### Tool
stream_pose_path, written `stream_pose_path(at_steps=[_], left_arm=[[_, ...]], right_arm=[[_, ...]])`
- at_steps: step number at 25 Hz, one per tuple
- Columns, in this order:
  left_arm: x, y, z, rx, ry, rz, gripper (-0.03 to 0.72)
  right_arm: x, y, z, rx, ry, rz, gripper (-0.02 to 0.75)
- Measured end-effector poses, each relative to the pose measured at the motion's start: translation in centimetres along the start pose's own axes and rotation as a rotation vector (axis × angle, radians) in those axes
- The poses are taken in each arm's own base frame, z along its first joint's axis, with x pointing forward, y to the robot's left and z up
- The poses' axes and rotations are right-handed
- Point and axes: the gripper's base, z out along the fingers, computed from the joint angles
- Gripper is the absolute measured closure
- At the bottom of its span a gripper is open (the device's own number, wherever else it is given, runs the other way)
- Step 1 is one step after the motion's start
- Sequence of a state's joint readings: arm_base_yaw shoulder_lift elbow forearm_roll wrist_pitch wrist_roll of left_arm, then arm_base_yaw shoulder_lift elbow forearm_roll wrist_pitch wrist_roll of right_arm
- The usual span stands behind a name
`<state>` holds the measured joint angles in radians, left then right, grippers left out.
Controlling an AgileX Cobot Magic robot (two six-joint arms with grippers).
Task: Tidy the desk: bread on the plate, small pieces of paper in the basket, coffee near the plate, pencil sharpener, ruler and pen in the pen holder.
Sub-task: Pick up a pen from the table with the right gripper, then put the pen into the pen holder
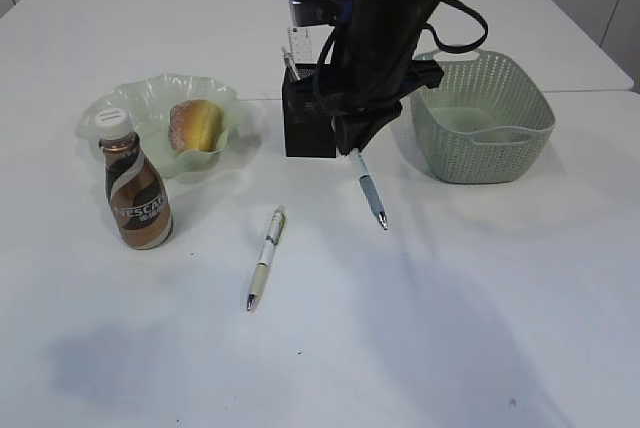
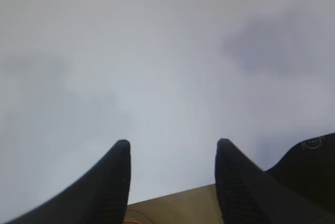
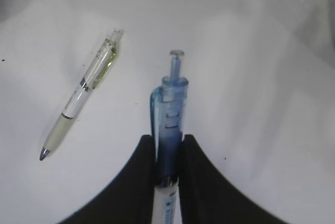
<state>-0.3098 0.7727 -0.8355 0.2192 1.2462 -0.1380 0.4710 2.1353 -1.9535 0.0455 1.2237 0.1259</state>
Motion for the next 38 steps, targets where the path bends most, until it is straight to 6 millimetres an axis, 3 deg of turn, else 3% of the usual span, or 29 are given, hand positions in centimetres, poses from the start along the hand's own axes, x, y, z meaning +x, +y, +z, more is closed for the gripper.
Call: stream_pose_path(at_steps=[5, 10, 15, 25, 34, 38], left_arm=[[0.0, 0.0, 0.0, -0.002, 0.0, -0.013, 0.323], [0.0, 0.0, 0.0, -0.001, -0.005, -0.022, 0.323], [-0.3, 0.0, 0.0, 0.004, -0.035, -0.024, 0.323], [-0.8, -0.2, 0.0, 0.027, -0.085, -0.03, 0.324], [-1.5, -0.4, -0.1, 0.042, -0.164, -0.032, 0.324], [-1.7, -0.4, -0.2, 0.046, -0.189, -0.032, 0.324]], right_arm=[[0.0, -0.1, -1.9, 0.017, -0.044, -0.027, 0.633], [-0.5, -0.4, -6.1, 0.052, -0.236, -0.056, 0.633], [-1.2, -0.9, -8.0, 0.122, -0.374, -0.097, 0.633], [-2.6, -1.0, -8.5, 0.16, -0.551, -0.168, 0.634], [-2.6, -1.0, -5.1, 0.167, -0.642, -0.248, 0.634], [-2.8, -1.1, -4.5, 0.167, -0.692, -0.267, 0.634]])
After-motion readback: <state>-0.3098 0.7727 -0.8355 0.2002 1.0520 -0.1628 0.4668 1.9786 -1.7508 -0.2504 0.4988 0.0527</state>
